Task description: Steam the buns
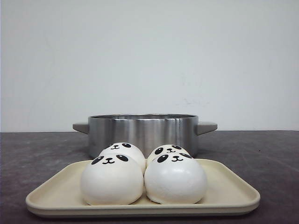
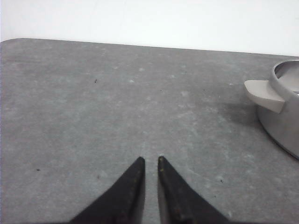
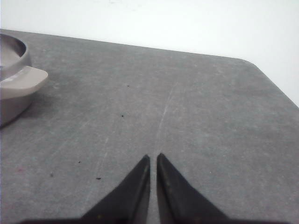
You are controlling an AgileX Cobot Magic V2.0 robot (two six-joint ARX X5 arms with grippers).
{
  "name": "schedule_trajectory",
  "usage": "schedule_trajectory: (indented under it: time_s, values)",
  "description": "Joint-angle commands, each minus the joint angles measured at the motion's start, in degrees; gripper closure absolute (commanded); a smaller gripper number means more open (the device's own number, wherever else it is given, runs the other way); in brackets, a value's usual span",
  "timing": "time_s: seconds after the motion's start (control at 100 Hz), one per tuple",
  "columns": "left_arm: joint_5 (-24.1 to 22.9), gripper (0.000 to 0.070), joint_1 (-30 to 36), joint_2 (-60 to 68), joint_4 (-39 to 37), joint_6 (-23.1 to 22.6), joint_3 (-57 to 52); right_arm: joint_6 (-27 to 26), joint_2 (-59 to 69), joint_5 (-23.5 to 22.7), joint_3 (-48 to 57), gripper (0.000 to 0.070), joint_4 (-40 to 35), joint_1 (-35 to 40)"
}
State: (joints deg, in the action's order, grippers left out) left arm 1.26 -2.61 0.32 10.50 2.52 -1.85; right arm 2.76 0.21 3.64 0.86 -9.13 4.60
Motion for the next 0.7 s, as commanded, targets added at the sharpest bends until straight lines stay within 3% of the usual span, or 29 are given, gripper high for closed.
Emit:
schedule_trajectory:
  time_s: [0.0,0.11,0.23,0.34,0.45,0.55,0.69]
  values:
    - [-0.2,0.07,-0.1,-0.1,0.2,-0.3,1.0,-0.5,0.0,-0.7,-0.2,0.0681,1.6,0.2]
    - [0.2,0.07,-0.1,-0.1,0.2,1.5,1.0,-6.7,0.0,-3.0,-0.1,0.0681,5.0,0.2]
    - [0.5,0.07,-0.1,-0.1,0.2,10.9,0.9,-19.6,0.0,-9.2,0.0,0.0683,9.7,0.2]
    - [3.2,0.07,-0.1,-0.1,1.3,21.5,-0.7,-27.6,0.0,-12.7,0.0,0.0693,15.6,0.2]
    - [8.5,0.0697,-0.1,0.0,0.4,24.1,-4.8,-36.0,0.0,-13.7,2.2,0.0693,17.0,0.2]
    - [10.3,0.0697,-0.1,0.7,-0.2,21.9,-10.3,-34.8,1.1,-15.4,8.6,0.0693,13.3,0.2]
    - [11.1,0.0697,0.0,7.1,0.6,20.4,-21.0,-23.5,8.9,-15.7,23.7,0.0693,0.1,0.2]
